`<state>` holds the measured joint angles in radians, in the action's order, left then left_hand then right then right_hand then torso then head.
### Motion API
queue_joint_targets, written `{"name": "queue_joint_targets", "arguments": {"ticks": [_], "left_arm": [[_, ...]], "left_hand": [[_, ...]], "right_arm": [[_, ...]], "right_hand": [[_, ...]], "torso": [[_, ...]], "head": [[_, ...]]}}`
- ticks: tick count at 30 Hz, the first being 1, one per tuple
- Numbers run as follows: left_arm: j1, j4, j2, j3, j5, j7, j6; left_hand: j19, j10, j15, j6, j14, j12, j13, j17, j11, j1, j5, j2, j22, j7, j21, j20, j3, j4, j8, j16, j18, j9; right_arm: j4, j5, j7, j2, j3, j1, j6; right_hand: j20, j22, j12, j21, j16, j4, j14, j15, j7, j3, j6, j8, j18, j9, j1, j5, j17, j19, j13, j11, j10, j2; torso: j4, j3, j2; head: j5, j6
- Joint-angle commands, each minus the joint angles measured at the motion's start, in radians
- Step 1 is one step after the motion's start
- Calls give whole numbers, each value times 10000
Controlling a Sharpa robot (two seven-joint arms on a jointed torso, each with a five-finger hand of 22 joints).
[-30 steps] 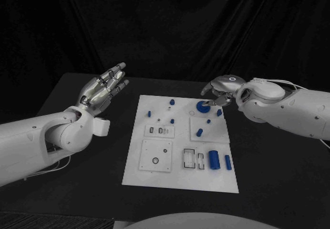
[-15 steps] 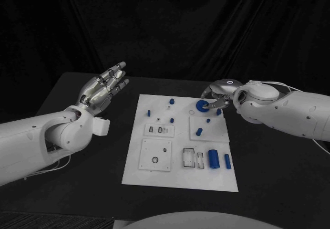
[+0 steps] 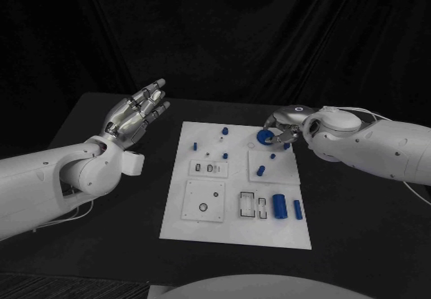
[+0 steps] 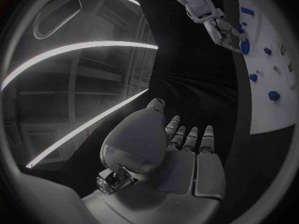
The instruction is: Assemble the parts on the task board
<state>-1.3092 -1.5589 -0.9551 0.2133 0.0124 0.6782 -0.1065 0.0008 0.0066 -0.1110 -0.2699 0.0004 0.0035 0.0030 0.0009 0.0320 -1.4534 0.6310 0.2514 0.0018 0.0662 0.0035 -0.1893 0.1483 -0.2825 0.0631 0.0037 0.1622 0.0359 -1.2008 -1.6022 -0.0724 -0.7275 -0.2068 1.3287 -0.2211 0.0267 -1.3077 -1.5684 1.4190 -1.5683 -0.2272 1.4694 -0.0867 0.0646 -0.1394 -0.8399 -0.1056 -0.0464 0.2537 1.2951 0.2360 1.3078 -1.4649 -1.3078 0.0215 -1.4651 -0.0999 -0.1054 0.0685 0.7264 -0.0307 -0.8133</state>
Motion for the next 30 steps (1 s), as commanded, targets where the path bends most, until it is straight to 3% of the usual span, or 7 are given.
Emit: {"name": "queue_joint_targets", "arguments": {"ticks": [1,5,8,9,16,24,30], "left_arm": [[-20,-4,30,-10,-20,912,202],[-19,2,30,-10,-20,893,239],[-19,5,25,-9,-20,876,265],[-19,7,23,-9,-20,869,276],[-18,17,36,-9,-20,834,355],[-17,8,19,-9,-20,794,423],[-17,4,-5,-9,-20,764,442]], "left_hand": [[6,9,-91,-12,-4,-12,-7,-9,71,-121,50,20,-6,54,-21,-85,-64,8,-16,-37,-133,1],[8,6,-96,-13,-4,-13,-8,-9,76,-133,62,20,-5,59,-20,-90,-72,13,-16,-37,-134,2],[8,6,-96,-13,-4,-13,-8,-9,76,-133,62,20,-5,59,-20,-90,-72,13,-16,-37,-134,2],[8,6,-96,-13,-4,-13,-8,-9,76,-133,62,20,-5,59,-20,-90,-72,13,-16,-37,-134,2],[10,6,-106,-19,-4,-13,-8,-9,85,-159,90,26,-3,69,-18,-100,-91,23,-15,-37,-136,3],[13,11,-123,-25,0,-11,-6,-6,98,-198,115,34,-1,81,-16,-116,-120,42,-14,-30,-137,4],[14,16,-134,-23,3,-10,-5,-3,102,-215,125,33,0,83,-14,-126,-131,50,-15,-25,-138,4]], "right_arm": [[51,1,-205,46,-6,-70,182],[95,1,-192,93,-6,-107,184],[118,1,-147,114,-6,-125,154],[124,1,-127,118,-6,-129,138],[95,1,-4,102,-5,-141,-54],[-179,1,54,-52,-5,-129,-483],[-525,2,52,-158,-5,25,-670]], "right_hand": [[-18,-1828,-24,-45,-25,80,1014,-12,2,-8,-114,-78,35,47,109,4,2630,-70,-2630,-29,-1057,24],[-3,-1816,-24,-109,-25,244,1014,-6,12,-56,-339,-272,23,224,248,297,2630,-45,-2630,-42,-1057,62],[-3,-1816,-24,-145,-25,425,1014,-3,19,-141,-588,-520,17,410,396,1034,2630,-36,-2630,-49,-1057,95],[-11,-1818,-24,-165,-25,557,1014,-8,-1,-203,-716,-696,13,548,490,1549,2630,-30,-2630,-42,-1057,103],[-18,-1845,-24,-217,-25,1023,1014,-12,-10,-421,-879,-1417,10,1189,685,2715,2630,-29,-2630,-47,-1057,131],[0,-1882,-24,-177,-25,958,1014,4,5,-364,-829,-1642,24,1410,451,2549,2630,-70,-2630,-67,-1057,73],[2,-1892,-24,-160,-25,944,1014,6,9,-356,-797,-1659,29,1434,420,2524,2630,-84,-2630,-70,-1057,53]], "torso": [[1,-4,-1],[-1,-3,-3],[-2,1,-2],[-3,2,-1],[-4,-2,0],[3,3,-6],[3,13,-9]], "head": [[2,-26],[17,-36],[32,-50],[33,-53],[51,-54],[70,-21],[109,-8]]}}
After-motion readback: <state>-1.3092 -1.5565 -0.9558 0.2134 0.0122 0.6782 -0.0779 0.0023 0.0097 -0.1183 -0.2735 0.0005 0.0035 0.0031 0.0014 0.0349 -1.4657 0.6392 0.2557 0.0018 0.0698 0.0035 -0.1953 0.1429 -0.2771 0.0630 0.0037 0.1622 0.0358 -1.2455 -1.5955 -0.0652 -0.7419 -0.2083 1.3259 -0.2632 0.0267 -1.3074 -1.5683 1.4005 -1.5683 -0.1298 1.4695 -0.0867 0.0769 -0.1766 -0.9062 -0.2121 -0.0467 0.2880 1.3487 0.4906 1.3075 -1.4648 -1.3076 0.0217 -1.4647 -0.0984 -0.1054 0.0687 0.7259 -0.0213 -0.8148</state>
